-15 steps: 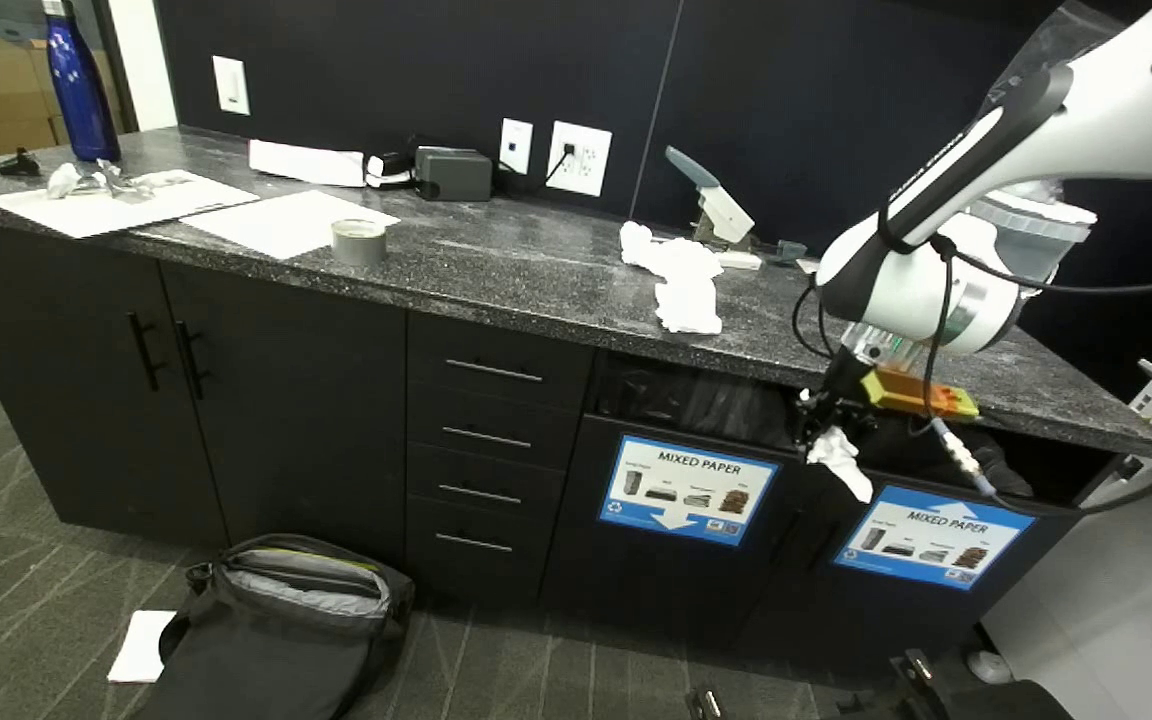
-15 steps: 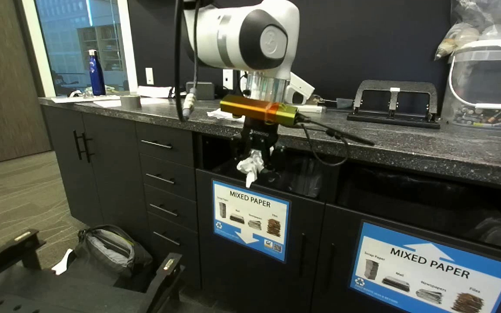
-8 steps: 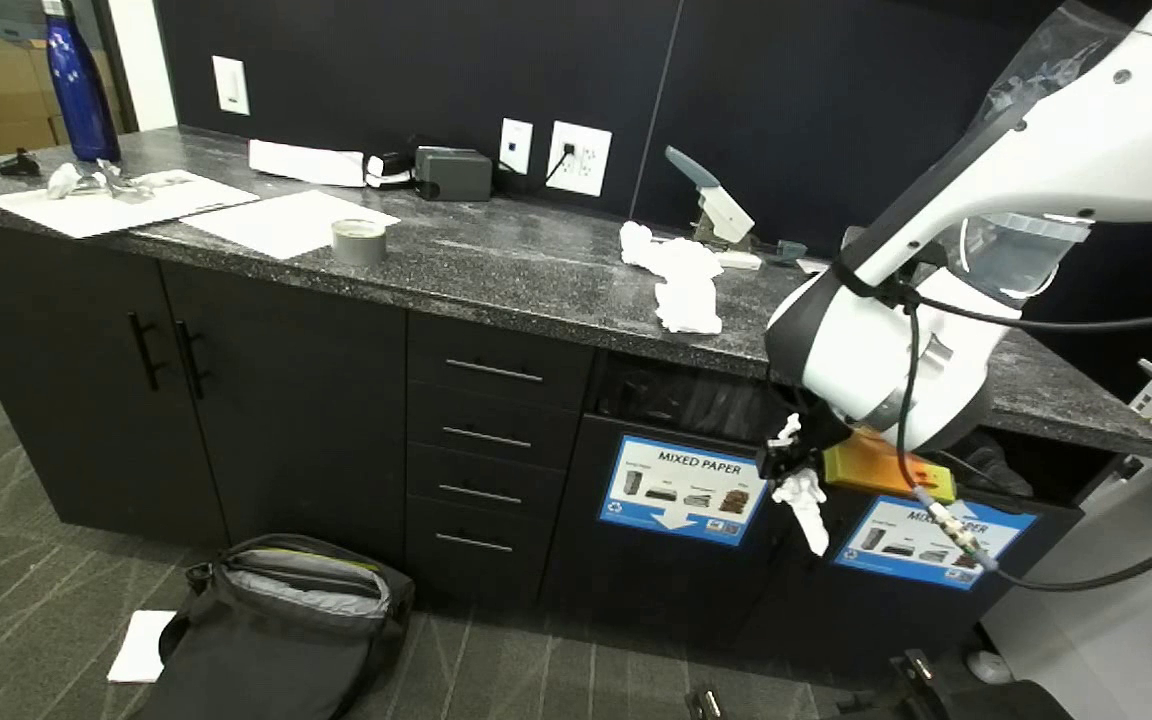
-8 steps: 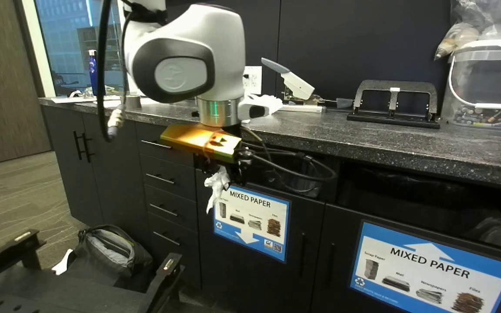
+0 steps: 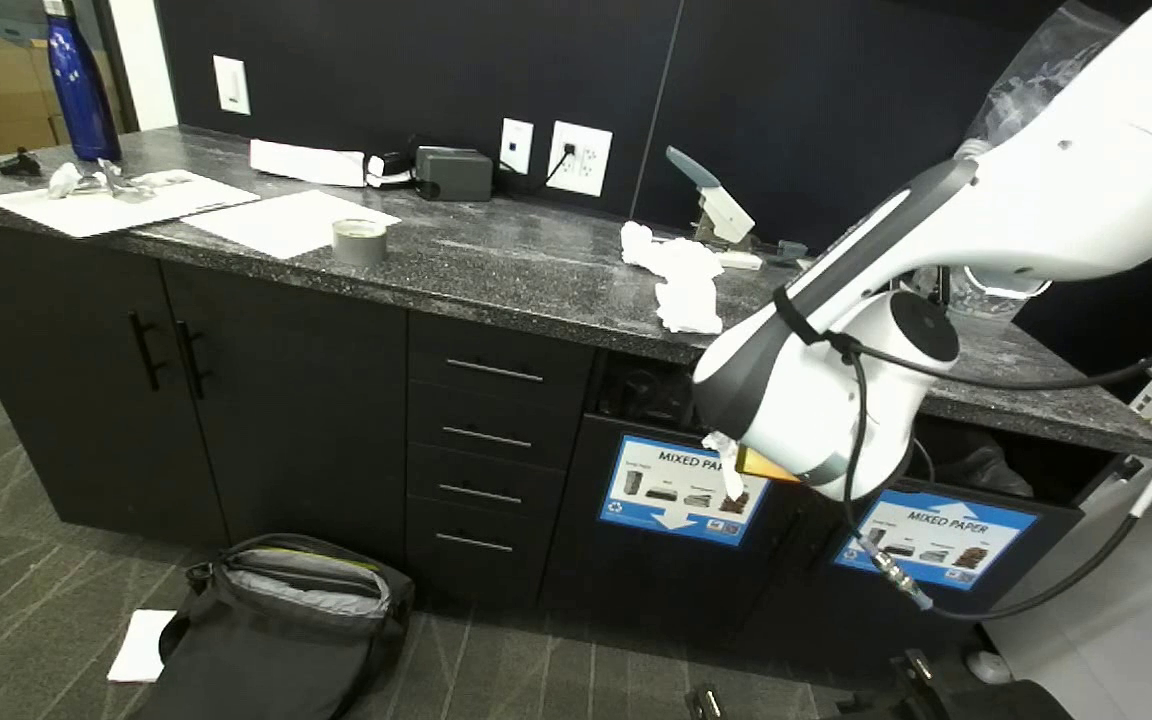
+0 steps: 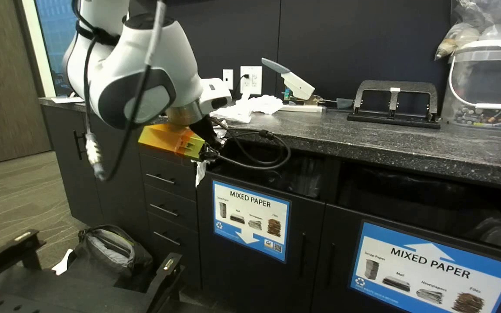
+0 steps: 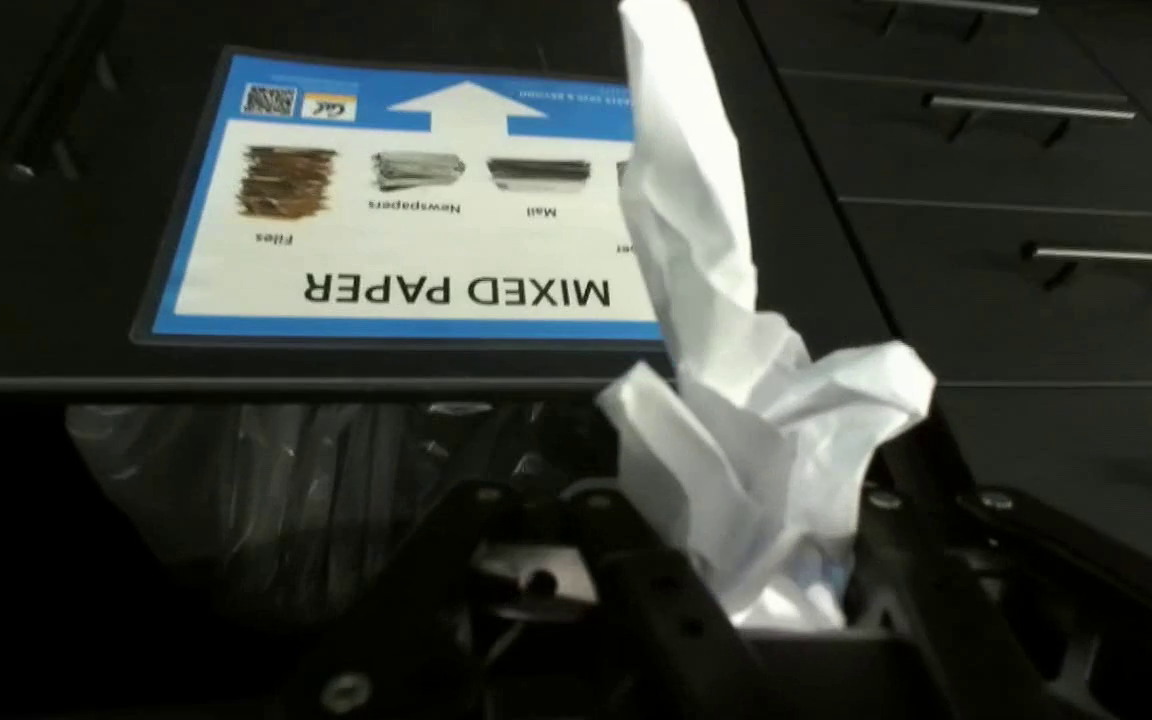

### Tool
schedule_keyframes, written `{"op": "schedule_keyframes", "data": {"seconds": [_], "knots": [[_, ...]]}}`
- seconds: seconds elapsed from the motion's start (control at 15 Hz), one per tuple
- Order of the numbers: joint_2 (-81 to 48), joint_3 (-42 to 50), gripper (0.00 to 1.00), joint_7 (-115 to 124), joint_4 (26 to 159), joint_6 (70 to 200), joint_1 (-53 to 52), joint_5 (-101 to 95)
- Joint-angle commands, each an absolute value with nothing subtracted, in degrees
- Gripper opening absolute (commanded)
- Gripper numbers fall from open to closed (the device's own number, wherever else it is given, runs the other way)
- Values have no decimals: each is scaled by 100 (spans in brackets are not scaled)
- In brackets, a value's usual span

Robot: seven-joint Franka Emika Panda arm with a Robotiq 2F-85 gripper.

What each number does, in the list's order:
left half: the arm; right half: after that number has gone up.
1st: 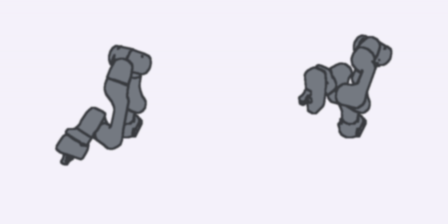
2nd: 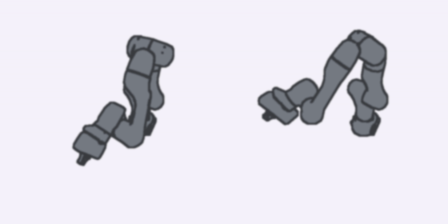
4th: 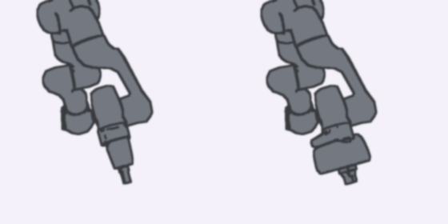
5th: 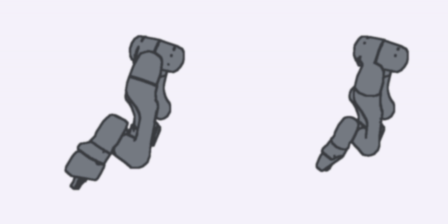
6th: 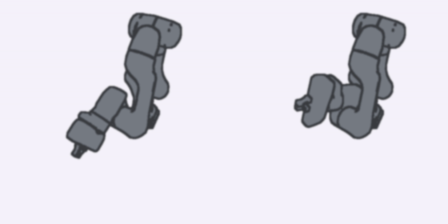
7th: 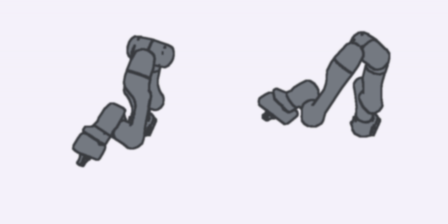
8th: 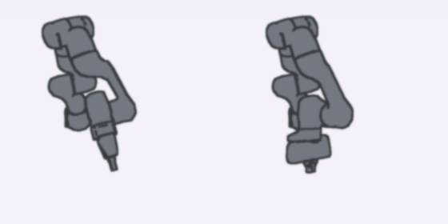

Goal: Put the papers in the bon to the left

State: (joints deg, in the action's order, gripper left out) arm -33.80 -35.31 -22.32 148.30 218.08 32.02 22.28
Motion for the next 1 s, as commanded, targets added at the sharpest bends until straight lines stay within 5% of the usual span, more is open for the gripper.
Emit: {"op": "schedule_keyframes", "data": {"seconds": [0.0, 0.27, 0.33, 0.47, 0.53, 0.67, 0.73, 0.8, 0.93], "knots": [[-4680, -2802, 12, -1922, 14286, 23357, 3192, 768], [-5772, -972, 11, -678, 13495, 24900, 1993, -669], [-5818, -1658, 11, -1220, 12926, 24270, 2782, -527], [-6192, -1599, 12, -1125, 12338, 24163, 2716, -550], [-6442, -811, 12, -296, 12216, 24828, 1816, -616], [-6623, -1528, 11, -949, 11385, 24174, 2534, -486], [-6771, -771, 12, -164, 11435, 24768, 1742, -534], [-6895, -1437, 11, -805, 10955, 24330, 2372, -495], [-7161, -687, 12, -124, 10695, 24726, 1604, -483]]}}
